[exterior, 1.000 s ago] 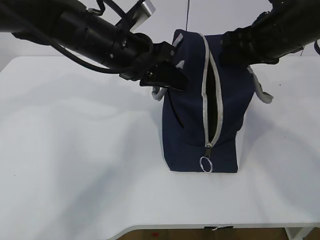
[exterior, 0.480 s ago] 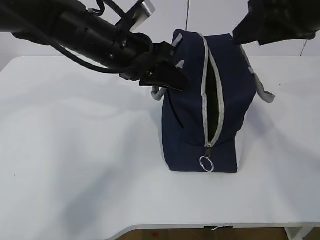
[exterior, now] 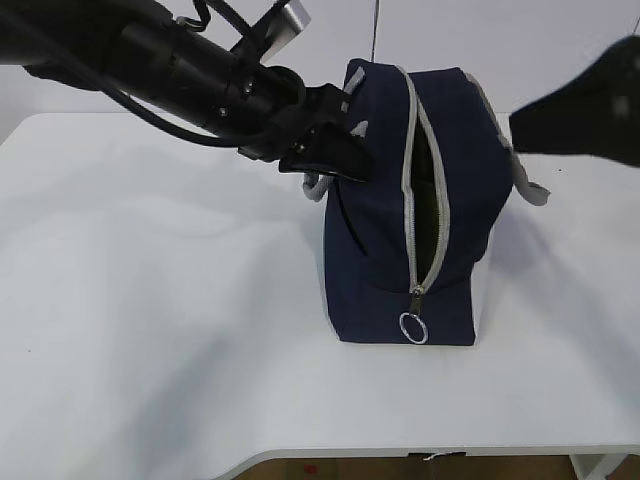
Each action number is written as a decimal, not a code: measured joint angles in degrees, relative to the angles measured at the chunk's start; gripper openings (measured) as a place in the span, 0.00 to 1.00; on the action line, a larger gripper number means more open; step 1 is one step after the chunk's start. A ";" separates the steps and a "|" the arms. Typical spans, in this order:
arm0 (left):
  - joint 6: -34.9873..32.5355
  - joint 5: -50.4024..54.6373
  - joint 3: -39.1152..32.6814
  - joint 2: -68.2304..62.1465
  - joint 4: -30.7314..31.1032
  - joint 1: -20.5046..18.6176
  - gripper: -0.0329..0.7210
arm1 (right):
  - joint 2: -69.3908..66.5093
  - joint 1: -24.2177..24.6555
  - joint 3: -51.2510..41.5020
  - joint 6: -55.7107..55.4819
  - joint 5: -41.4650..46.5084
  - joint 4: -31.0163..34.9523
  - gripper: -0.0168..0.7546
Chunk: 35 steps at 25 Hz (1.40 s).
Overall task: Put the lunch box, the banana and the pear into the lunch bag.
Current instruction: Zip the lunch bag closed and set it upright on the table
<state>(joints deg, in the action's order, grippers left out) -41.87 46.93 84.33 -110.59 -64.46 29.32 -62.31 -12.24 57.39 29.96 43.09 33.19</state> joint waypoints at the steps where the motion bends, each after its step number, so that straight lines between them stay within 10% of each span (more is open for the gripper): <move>1: 0.00 0.00 0.00 0.00 0.00 0.00 0.04 | 1.65 0.00 -1.96 2.02 -0.23 0.95 0.59; 18: 0.00 -0.05 0.00 0.00 0.00 0.00 0.04 | 11.20 0.00 -31.77 38.96 -0.31 24.27 0.59; 35: 0.00 0.75 0.05 0.00 0.00 0.00 0.04 | -13.48 0.00 -33.45 92.58 -5.40 63.22 0.59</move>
<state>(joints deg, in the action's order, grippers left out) -41.87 47.68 84.38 -110.59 -64.46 29.32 -75.79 -12.24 23.94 122.54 37.69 96.41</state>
